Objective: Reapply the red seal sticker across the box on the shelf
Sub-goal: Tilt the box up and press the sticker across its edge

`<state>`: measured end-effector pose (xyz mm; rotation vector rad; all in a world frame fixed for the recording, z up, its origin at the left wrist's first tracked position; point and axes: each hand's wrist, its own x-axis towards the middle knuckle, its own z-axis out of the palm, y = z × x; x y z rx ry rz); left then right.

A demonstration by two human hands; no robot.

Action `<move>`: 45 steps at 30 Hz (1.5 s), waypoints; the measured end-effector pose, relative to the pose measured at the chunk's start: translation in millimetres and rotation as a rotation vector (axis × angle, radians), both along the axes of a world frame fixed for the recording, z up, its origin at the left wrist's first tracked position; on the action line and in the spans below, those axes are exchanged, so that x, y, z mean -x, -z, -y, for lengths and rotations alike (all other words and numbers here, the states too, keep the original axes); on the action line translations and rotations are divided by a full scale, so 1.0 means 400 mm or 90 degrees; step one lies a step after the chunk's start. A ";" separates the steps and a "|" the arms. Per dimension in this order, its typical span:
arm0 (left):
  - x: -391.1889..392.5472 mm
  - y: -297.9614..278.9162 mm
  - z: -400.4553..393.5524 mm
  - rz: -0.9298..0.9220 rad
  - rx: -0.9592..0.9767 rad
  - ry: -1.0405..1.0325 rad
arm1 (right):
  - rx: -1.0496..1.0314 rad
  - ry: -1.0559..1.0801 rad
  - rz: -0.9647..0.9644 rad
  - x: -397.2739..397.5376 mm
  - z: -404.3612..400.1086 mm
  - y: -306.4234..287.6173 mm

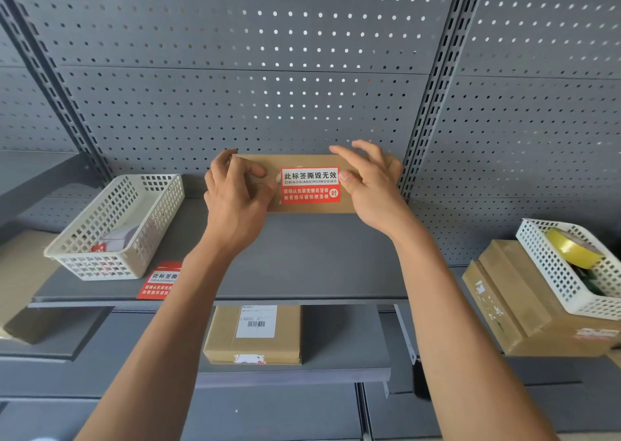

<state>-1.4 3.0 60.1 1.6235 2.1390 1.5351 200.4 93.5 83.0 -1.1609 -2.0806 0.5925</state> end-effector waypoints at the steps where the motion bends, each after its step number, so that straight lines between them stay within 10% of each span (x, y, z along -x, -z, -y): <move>1: 0.007 0.002 0.007 -0.014 0.010 0.026 | -0.001 0.001 0.001 0.000 -0.001 0.000; 12: 0.027 0.044 0.044 -0.148 0.005 0.051 | -0.019 0.008 0.022 -0.009 0.009 0.010; 45: 0.016 0.256 0.178 -0.007 0.040 0.099 | -0.044 0.004 0.025 -0.025 0.158 0.275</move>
